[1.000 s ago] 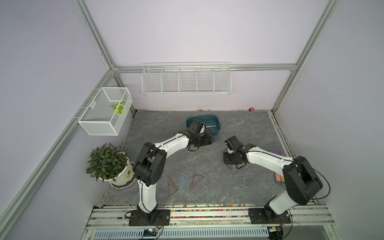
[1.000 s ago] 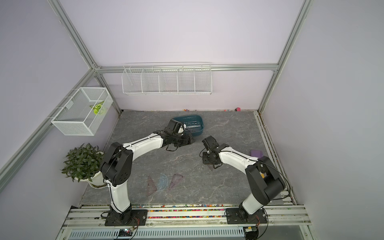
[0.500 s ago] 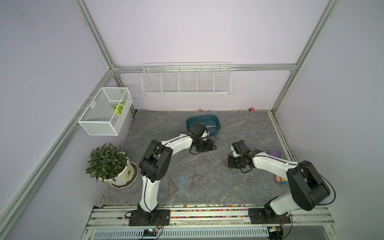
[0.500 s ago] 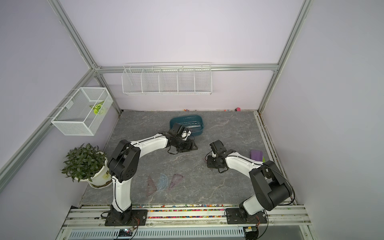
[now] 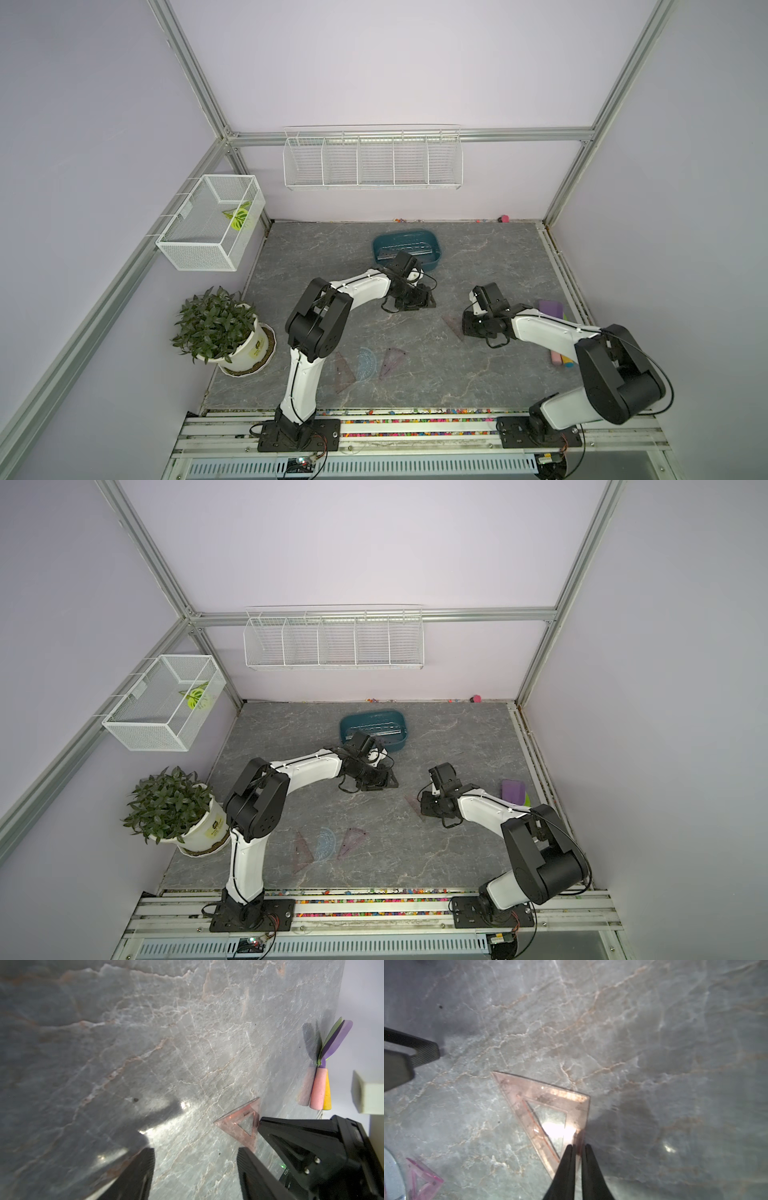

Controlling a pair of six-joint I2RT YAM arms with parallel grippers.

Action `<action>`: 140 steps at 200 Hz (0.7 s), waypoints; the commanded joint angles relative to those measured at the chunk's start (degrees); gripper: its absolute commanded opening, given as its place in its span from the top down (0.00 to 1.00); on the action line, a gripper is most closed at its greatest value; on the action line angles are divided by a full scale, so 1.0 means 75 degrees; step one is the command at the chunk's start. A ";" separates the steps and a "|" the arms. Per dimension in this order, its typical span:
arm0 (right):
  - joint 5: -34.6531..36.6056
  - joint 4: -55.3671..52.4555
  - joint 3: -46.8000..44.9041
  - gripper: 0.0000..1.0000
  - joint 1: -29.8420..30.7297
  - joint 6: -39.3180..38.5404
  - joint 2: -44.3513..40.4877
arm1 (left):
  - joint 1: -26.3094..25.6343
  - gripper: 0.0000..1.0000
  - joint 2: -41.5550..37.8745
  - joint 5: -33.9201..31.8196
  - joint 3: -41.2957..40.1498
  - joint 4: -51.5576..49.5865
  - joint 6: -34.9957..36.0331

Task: Put the scattered rulers into the storage box
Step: Pick up the ruler from the center of the board.

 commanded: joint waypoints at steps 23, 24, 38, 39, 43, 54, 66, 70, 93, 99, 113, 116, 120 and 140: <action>-0.0484 0.0607 -0.0054 0.86 0.0139 0.0253 0.0432 | 0.0125 0.31 0.0003 0.0240 -0.0429 0.0340 -0.0002; -0.0484 0.0607 -0.0048 0.86 0.0153 0.0260 0.0445 | 0.0127 0.31 -0.0004 0.0242 -0.0441 0.0348 -0.0002; -0.0506 0.0653 0.0043 0.86 0.0311 0.0345 0.0535 | 0.0193 0.31 -0.0092 0.0251 -0.0630 0.0451 -0.0038; -0.0507 0.0653 0.0054 0.86 0.0316 0.0347 0.0543 | 0.0196 0.31 -0.0099 0.0254 -0.0647 0.0462 -0.0049; -0.0517 0.0670 0.0080 0.86 0.0374 0.0376 0.0580 | 0.0208 0.31 -0.0122 0.0251 -0.0699 0.0482 -0.0041; -0.0573 0.0746 0.0147 0.86 0.0485 0.0472 0.0686 | 0.0250 0.31 -0.0183 0.0256 -0.0836 0.0528 -0.0068; -0.0613 0.0815 0.0227 0.86 0.0617 0.0559 0.0779 | 0.0258 0.31 -0.0245 0.0277 -0.0966 0.0555 -0.0077; -0.0597 0.0818 0.0258 0.86 0.0679 0.0582 0.0802 | 0.0268 0.31 -0.0272 0.0274 -0.1000 0.0572 -0.0086; -0.0603 0.0818 0.0347 0.86 0.0896 0.0656 0.0879 | 0.0269 0.31 -0.0475 0.0280 -0.1267 0.0573 -0.0092; -0.0603 0.0819 0.0346 0.86 0.0922 0.0667 0.0892 | 0.0280 0.31 -0.0542 0.0259 -0.1360 0.0549 -0.0087; -0.0602 0.0851 0.0323 0.86 0.0952 0.0677 0.0891 | 0.0293 0.31 -0.0696 0.0233 -0.1591 0.0546 -0.0110; -0.0602 0.0862 0.0319 0.86 0.0956 0.0683 0.0884 | 0.0293 0.30 -0.0721 0.0231 -0.1632 0.0554 -0.0116; -0.0613 0.0875 0.0311 0.86 0.0953 0.0699 0.0889 | 0.0293 0.30 -0.0756 0.0230 -0.1683 0.0582 -0.0127; -0.0690 0.1056 0.0293 0.85 0.0953 0.0698 0.0922 | 0.0293 0.30 -0.0700 0.0415 -0.1718 0.0736 -0.0177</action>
